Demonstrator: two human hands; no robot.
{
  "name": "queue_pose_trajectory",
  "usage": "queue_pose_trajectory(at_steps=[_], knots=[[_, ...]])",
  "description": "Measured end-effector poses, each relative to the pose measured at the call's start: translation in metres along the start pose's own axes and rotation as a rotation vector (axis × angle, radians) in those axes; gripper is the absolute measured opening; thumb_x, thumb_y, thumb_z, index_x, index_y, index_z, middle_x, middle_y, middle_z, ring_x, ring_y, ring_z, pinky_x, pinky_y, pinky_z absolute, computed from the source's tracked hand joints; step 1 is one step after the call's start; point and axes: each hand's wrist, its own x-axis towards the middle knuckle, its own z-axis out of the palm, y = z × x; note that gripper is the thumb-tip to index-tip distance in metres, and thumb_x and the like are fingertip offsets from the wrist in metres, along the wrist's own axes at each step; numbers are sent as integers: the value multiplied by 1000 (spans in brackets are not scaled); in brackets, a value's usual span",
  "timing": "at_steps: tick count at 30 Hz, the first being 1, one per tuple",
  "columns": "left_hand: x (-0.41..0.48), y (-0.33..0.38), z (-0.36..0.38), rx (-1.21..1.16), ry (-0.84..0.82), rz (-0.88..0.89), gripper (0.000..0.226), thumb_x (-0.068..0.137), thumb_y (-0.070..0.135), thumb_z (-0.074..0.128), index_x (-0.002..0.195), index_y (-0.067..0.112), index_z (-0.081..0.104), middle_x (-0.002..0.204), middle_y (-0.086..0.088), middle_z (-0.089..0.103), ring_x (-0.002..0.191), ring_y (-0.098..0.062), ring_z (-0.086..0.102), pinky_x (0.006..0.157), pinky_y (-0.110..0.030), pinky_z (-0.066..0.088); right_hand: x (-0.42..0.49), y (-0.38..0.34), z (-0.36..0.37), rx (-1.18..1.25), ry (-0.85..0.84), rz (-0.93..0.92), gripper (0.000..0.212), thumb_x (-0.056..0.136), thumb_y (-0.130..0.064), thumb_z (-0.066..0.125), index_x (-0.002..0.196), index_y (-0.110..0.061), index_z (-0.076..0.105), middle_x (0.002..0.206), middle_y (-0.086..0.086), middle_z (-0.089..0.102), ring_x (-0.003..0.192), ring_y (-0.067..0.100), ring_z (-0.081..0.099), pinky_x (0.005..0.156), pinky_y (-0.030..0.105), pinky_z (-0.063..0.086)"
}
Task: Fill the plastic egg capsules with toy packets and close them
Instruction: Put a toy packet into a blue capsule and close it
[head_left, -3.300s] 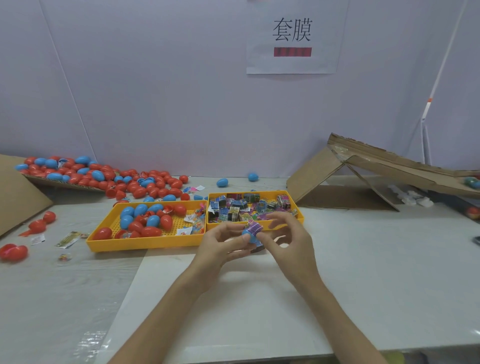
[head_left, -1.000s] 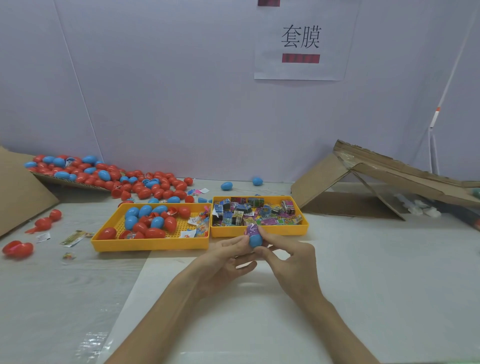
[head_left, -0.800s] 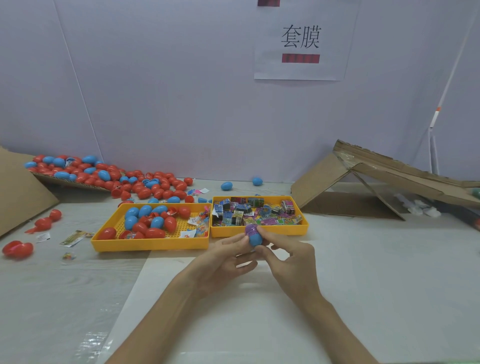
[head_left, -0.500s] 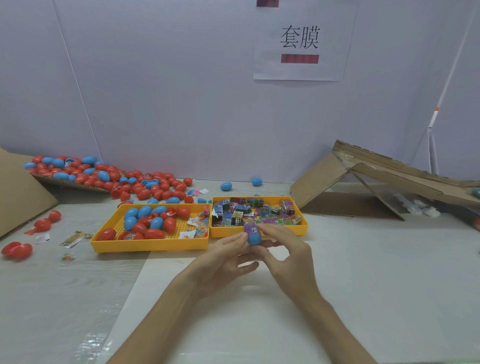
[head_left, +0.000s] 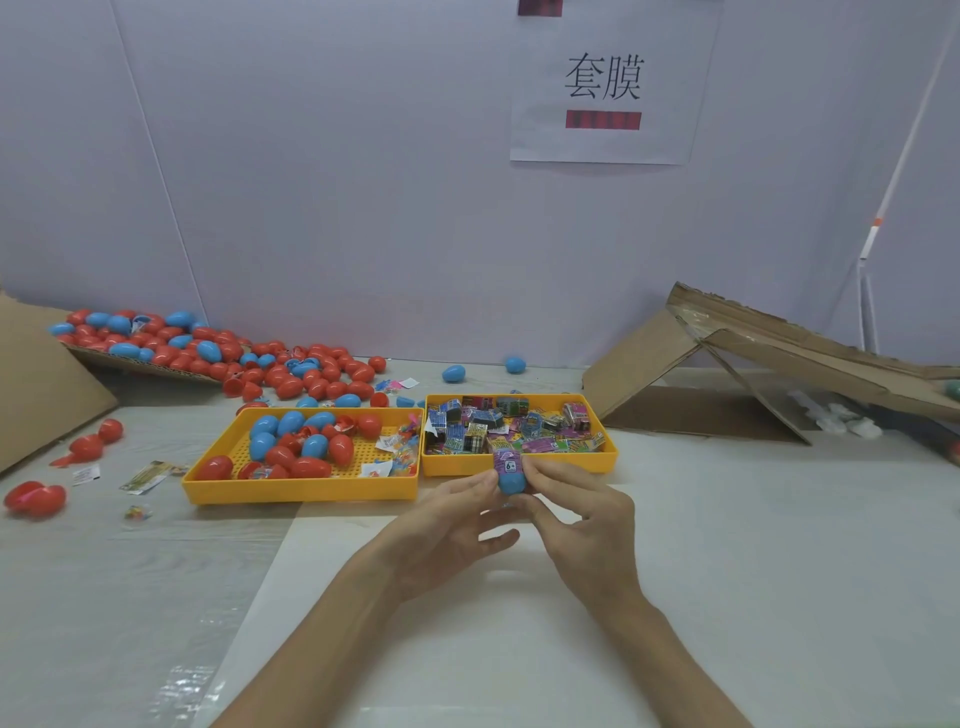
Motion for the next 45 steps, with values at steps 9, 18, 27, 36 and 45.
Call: queue_pose_trajectory(at_steps=[9,18,27,36,45], knots=[[4,-2,-2,-53,65,23,43,84,37,83,123,20,73,125,-5,71,109,-17,69,91,-27,54,2,-3,0,32,-127,-59,52,80,1,78,128,-15,68,124,-9,65,118,4,59,93,16,49],[3,-1,-2,-64,54,26,42,92,35,75,129,15,69,123,-10,69,117,-21,64,95,-29,53,2,0,1,51,-61,9,42,79,-3,82,119,-10,74,112,-4,73,105,6,64,84,14,51],[4,-6,0,-52,92,19,37,80,29,83,114,15,78,112,-8,74,101,-17,71,88,-24,55,0,5,1,54,30,-14,32,73,0,85,103,-7,79,97,-5,77,89,-1,70,79,12,53],[-1,4,5,-47,91,53,51,92,35,68,138,14,59,133,-16,66,121,-26,66,94,-31,56,4,1,1,204,-20,154,44,83,-4,79,118,-29,71,100,-23,75,86,4,71,74,19,56],[4,1,3,62,228,164,25,93,33,65,103,13,77,99,-19,74,87,-25,74,76,-28,59,5,-3,1,223,-90,180,40,90,-15,69,123,-36,66,116,-14,69,94,11,71,69,24,57]])
